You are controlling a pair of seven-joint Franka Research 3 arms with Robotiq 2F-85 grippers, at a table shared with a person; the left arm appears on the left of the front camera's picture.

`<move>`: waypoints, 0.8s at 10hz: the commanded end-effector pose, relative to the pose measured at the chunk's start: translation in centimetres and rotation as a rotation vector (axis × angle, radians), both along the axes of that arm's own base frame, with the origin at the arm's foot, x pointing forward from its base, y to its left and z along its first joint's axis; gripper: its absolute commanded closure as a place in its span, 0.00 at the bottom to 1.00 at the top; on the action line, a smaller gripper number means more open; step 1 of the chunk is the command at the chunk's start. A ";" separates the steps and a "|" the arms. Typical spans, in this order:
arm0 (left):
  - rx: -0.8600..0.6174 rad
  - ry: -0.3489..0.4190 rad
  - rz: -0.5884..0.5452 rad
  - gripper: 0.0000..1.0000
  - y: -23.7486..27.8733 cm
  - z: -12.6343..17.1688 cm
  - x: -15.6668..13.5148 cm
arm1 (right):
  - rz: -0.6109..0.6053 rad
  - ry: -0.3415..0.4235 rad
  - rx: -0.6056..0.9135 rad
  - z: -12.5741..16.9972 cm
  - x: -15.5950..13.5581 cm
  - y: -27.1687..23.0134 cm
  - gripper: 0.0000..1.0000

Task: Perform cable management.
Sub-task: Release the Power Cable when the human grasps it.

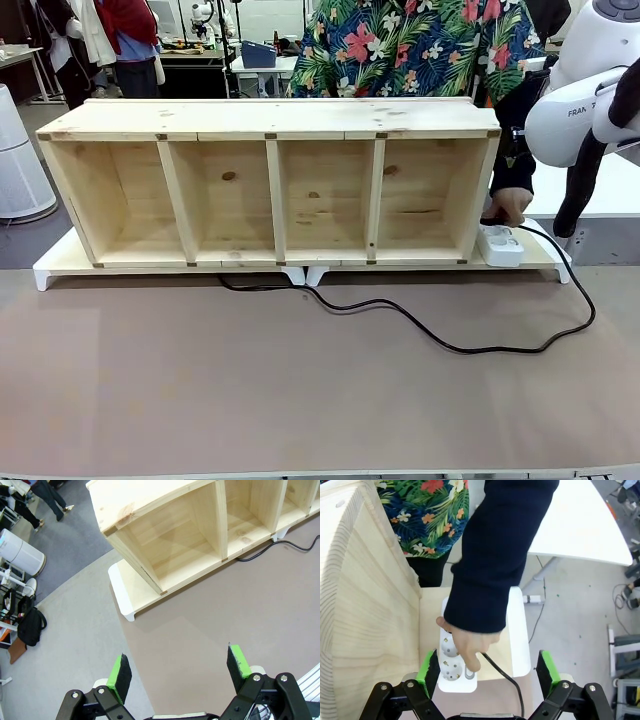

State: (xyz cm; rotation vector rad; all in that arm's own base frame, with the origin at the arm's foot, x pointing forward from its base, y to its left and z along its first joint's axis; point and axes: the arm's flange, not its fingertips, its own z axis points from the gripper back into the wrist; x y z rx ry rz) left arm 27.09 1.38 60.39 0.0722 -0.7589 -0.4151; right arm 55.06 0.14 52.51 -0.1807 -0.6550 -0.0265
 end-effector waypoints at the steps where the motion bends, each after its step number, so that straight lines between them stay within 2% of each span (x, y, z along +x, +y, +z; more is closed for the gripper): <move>1: -0.010 -0.003 0.008 0.00 0.0 0.0 0.0 | -0.003 0.008 -0.001 0.0 0.0 0.0 0.00; 8: -0.010 -0.003 0.008 0.00 0.0 0.0 0.0 | -0.003 0.008 -0.001 0.0 0.0 0.0 0.00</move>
